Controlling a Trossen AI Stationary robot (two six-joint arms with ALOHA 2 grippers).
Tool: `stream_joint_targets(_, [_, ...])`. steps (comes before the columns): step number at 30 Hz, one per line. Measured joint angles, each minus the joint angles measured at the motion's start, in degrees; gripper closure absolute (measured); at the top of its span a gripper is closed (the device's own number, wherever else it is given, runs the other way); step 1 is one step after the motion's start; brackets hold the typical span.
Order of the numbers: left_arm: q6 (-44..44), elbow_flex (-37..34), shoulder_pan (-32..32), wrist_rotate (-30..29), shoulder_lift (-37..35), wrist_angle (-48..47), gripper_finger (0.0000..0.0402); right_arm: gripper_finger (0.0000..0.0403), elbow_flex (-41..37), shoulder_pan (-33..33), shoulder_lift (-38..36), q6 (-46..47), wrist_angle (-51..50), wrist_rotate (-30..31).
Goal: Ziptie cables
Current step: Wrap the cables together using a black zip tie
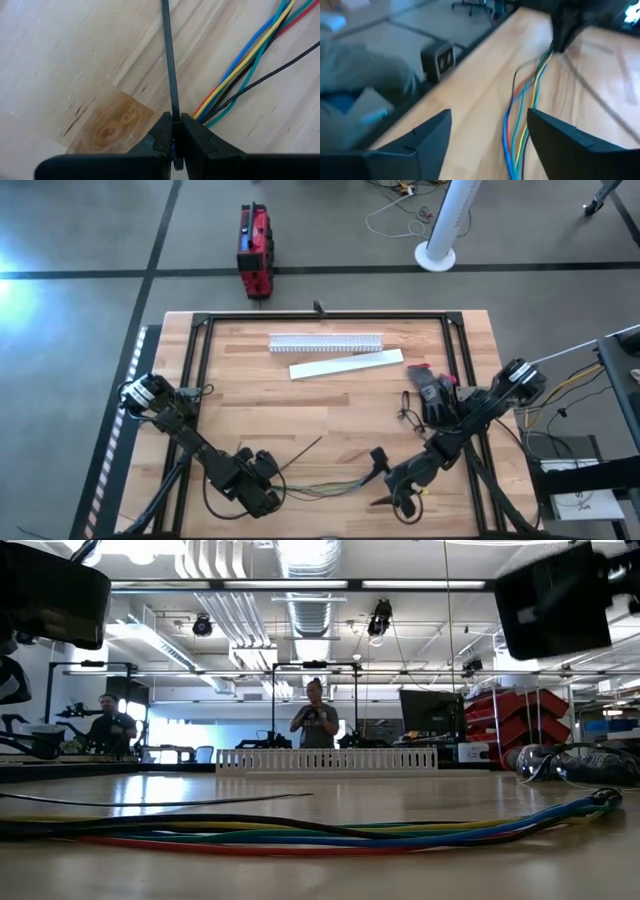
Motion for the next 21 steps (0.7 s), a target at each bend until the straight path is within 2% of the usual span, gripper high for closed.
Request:
stream_joint_targets(3, [-0.1,0.0,0.0,0.0,0.0,0.0,0.0393,0.0127,-0.8,-0.3,3.4,-1.9,3.0,-0.1])
stream_joint_targets(9, [-0.4,0.0,0.0,0.0,0.0,0.4,0.0393,0.0123,-4.8,-3.0,13.3,-4.0,23.8,-0.5])
stream_joint_targets(11, [-0.4,0.0,0.0,0.0,0.0,0.5,0.0393,0.0128,-5.4,-4.8,16.6,-2.5,27.3,-0.6])
stream_joint_targets(15, [-0.5,0.0,0.0,0.0,0.0,0.5,0.0393,0.0138,-4.3,-7.0,23.3,2.4,31.9,-5.2])
stream_joint_targets(18, [-1.4,0.0,0.0,0.0,0.0,0.5,0.0393,0.0151,-3.2,-7.0,26.3,4.4,32.7,-3.0])
stream_joint_targets(21, [-2.9,0.0,0.1,0.0,0.0,0.5,0.0393,0.0170,-2.8,-6.3,27.6,7.4,31.4,3.9])
